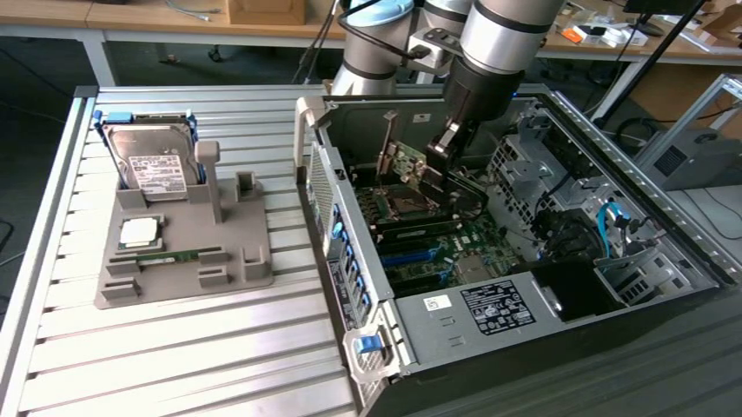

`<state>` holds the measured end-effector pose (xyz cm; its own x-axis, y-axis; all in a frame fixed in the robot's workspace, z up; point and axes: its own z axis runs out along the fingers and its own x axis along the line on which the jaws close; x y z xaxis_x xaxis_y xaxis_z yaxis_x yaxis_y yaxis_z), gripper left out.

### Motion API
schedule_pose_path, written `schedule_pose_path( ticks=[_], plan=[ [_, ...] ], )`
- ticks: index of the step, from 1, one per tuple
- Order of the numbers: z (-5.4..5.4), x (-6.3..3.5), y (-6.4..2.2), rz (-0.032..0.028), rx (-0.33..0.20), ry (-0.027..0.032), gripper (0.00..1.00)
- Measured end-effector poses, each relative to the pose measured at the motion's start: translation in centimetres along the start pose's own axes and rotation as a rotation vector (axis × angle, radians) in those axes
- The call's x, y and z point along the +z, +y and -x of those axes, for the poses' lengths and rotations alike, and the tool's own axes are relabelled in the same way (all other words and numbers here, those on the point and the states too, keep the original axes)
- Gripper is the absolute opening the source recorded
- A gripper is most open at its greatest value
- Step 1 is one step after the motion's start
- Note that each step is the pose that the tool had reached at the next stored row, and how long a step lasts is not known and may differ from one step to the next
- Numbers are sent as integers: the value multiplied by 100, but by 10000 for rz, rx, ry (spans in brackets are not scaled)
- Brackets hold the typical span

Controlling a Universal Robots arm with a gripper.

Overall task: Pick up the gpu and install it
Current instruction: 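Insert the gpu into the slot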

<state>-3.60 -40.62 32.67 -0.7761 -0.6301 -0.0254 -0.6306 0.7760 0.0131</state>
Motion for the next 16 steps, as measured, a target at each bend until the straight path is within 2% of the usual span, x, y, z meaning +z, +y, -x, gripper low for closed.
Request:
schedule_pose_path(
  ticks=[16],
  plan=[
    [0, 0, 0, 15, -588, 8, 27]
  ],
)
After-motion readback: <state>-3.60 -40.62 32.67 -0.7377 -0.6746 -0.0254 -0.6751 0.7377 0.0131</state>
